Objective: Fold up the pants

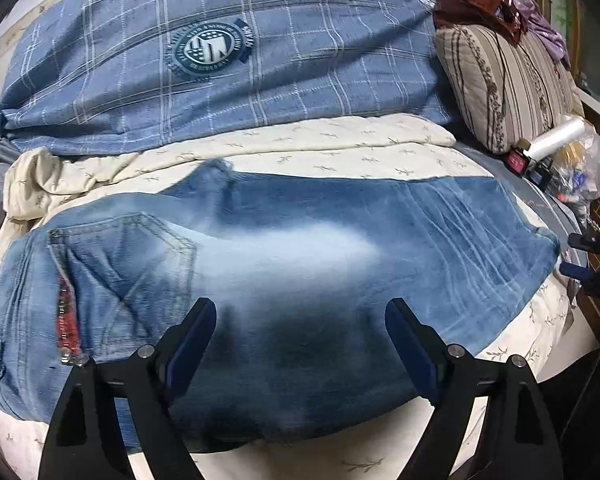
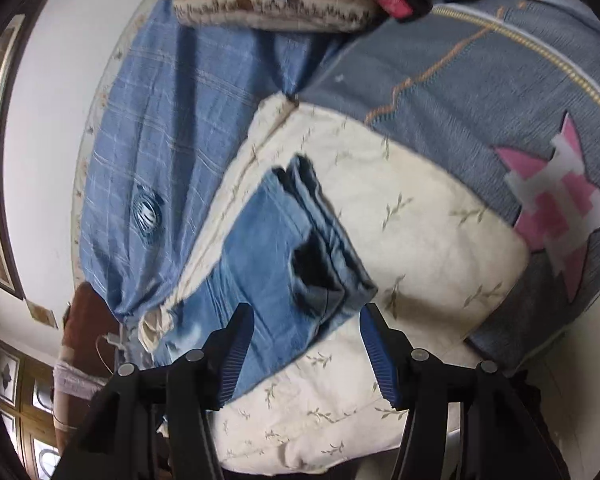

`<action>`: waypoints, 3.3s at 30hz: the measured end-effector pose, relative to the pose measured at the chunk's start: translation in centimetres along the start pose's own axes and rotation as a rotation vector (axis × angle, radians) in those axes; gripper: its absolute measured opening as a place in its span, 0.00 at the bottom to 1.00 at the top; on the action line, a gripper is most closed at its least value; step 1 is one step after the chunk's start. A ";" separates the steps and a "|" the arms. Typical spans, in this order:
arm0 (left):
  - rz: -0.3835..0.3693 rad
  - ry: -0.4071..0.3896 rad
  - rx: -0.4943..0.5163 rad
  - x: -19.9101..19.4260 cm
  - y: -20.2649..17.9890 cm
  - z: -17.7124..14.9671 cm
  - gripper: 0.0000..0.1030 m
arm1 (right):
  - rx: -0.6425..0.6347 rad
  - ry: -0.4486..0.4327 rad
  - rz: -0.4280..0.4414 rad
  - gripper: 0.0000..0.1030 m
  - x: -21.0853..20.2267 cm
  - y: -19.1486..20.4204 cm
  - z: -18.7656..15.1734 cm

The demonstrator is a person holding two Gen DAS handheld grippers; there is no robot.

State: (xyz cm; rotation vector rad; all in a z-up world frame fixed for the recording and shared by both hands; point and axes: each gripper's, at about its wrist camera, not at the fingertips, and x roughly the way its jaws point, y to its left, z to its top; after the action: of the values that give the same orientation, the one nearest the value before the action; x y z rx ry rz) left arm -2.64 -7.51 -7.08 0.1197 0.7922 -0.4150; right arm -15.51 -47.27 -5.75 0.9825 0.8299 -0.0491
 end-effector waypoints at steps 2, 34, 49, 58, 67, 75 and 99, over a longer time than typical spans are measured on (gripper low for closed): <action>-0.006 0.005 0.020 0.2 -0.7 -0.1 0.84 | -0.001 0.019 -0.008 0.56 0.7 0.2 -0.1; -0.010 0.117 0.007 2.0 -0.4 -0.5 0.84 | -0.017 -0.042 -0.117 0.53 3.7 1.8 0.5; 0.031 0.096 0.006 1.7 0.0 -0.3 0.84 | -0.339 -0.314 -0.238 0.54 0.7 8.6 -1.6; 0.058 0.099 0.001 1.6 0.4 -0.3 0.84 | -0.400 -0.028 -0.370 0.53 7.5 8.9 -3.0; 0.175 -0.023 -0.091 -1.6 4.8 0.1 0.84 | -0.385 -0.145 -0.317 0.53 6.5 10.5 -2.8; 0.351 -0.042 -0.391 -4.2 15.3 -1.2 0.84 | -0.529 -0.056 -0.238 0.53 12.6 16.4 -5.0; 0.476 0.043 -0.410 -3.5 18.1 -2.9 0.93 | -1.060 0.075 -0.009 0.59 17.8 24.7 -18.8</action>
State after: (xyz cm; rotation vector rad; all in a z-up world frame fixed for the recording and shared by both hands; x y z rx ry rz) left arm 0.56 10.89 -7.47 -0.0678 0.8462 0.2030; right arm -4.65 -13.15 -4.78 -0.0213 0.7752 0.3898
